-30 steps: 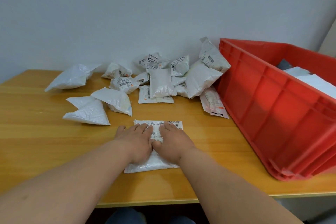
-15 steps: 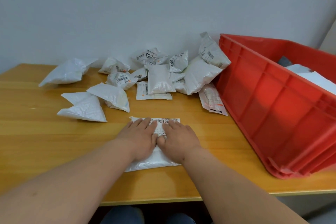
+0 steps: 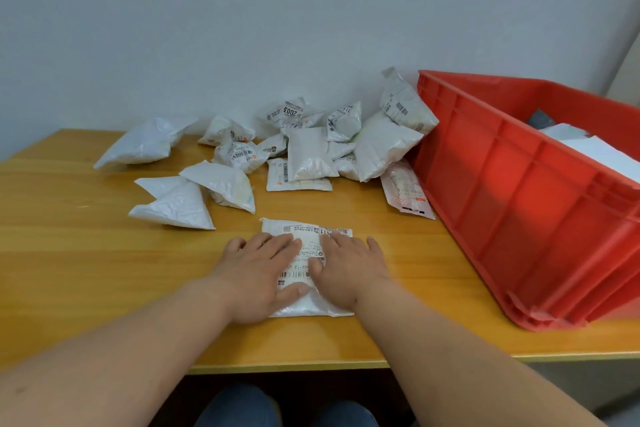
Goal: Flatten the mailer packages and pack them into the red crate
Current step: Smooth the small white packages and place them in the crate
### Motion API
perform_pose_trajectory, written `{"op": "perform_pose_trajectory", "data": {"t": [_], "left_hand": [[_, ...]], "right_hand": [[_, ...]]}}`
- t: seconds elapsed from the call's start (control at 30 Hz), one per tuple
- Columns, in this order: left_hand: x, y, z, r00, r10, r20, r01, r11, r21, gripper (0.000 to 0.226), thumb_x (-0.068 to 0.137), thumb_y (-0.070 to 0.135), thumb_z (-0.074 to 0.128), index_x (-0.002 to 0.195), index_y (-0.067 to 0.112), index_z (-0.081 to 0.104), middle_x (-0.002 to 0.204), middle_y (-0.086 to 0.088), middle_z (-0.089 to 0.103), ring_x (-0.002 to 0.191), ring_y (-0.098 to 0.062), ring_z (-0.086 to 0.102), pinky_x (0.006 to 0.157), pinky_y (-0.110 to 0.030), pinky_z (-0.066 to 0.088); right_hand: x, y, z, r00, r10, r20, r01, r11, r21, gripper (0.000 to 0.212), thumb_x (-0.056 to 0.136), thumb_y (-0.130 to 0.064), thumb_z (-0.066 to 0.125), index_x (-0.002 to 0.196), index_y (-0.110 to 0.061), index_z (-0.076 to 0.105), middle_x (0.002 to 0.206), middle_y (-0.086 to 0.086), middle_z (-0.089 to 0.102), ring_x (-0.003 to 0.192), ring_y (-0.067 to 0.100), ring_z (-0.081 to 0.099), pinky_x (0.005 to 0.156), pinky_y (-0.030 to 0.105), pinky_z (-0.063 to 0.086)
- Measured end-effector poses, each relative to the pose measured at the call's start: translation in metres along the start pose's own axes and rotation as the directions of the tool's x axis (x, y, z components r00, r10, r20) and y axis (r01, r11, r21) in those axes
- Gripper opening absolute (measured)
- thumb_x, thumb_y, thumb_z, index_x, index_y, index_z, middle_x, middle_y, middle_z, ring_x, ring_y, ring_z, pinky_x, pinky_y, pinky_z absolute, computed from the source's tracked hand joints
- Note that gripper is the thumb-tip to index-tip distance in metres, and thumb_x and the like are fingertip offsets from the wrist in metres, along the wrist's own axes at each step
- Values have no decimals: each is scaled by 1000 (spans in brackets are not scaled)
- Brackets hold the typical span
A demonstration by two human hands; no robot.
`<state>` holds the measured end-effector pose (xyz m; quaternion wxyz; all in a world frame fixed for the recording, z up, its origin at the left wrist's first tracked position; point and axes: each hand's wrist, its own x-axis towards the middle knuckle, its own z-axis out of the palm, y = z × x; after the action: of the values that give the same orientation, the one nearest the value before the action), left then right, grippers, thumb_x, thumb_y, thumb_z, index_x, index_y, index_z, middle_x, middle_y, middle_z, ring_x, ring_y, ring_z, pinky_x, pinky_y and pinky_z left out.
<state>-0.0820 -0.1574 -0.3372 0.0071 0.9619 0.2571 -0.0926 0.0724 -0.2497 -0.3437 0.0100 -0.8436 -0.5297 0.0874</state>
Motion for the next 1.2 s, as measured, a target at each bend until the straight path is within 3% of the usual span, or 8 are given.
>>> {"op": "perform_pose_trajectory", "data": {"t": [0.17, 0.37, 0.47, 0.63, 0.83, 0.93, 1.1, 1.2], "left_hand": [[-1, -16, -20, 997, 74, -21, -71, 989, 127, 65, 94, 68, 27, 152, 47, 5, 163, 14, 2, 149, -14, 3, 116, -43, 2], [13, -10, -14, 996, -60, -67, 61, 998, 17, 53, 101, 23, 37, 150, 41, 30, 156, 13, 31, 141, -13, 31, 112, -33, 28], [16, 0, -2, 988, -153, 2, 148, 955, -256, 53, 105, 43, 24, 155, 26, 22, 162, 5, 21, 147, -16, 21, 118, -35, 24], [14, 7, 13, 987, -123, 101, 142, 968, -205, 85, 91, 70, 6, 156, 17, -11, 163, -1, -16, 150, -17, -13, 123, -36, -2], [14, 3, 16, 986, -107, 130, 126, 981, -147, 93, 87, 76, 9, 154, 18, -18, 161, 0, -23, 149, -17, -20, 122, -37, -5], [15, 1, 12, 983, -88, 162, 108, 987, -118, 105, 76, 84, 7, 154, 19, -16, 162, 1, -22, 149, -16, -19, 122, -38, -4], [24, -9, -7, 986, -51, 161, 93, 961, -261, 74, 97, 50, 43, 156, 20, 10, 164, 3, 1, 151, -16, 2, 122, -35, 11], [36, -7, -1, 992, -108, 71, 127, 904, -408, 50, 101, 35, 35, 147, 17, 29, 154, -6, 30, 139, -22, 30, 114, -38, 29]], "right_hand": [[-11, 1, -23, 994, 6, -106, -27, 979, -201, 56, 98, -60, 27, 121, -20, 59, 118, 4, 60, 117, 27, 51, 112, 47, 24], [-9, 5, -8, 991, -134, 1, 134, 991, 8, 60, 101, -44, 31, 157, -28, 17, 167, 0, 5, 153, 21, 2, 123, 45, 10], [-6, 5, -3, 989, -147, 8, 147, 989, 33, 61, 101, -45, 29, 158, -27, 16, 166, -1, 8, 153, 18, 2, 123, 43, 11], [-6, 9, -1, 986, -165, -11, 164, 984, -64, 64, 100, -57, 24, 158, -32, 13, 165, -3, 14, 151, 18, 7, 120, 42, 17], [-5, 8, 0, 989, -147, 27, 149, 985, -85, 63, 100, -57, 23, 157, -35, 10, 167, 0, 4, 152, 21, 3, 119, 45, 15], [-1, 4, -2, 992, -125, 22, 126, 989, -76, 65, 96, -61, 29, 154, -35, 22, 164, 1, 18, 148, 23, 14, 116, 48, 20], [2, 0, -9, 991, -100, -91, 88, 987, -134, 65, 91, -71, 28, 135, -26, 44, 132, 3, 47, 123, 25, 38, 102, 43, 32], [-1, 1, 5, 991, -114, -70, 107, 989, -103, 85, 83, -75, 5, 151, -28, 27, 153, 5, 30, 140, 27, 24, 114, 45, 22]]}}
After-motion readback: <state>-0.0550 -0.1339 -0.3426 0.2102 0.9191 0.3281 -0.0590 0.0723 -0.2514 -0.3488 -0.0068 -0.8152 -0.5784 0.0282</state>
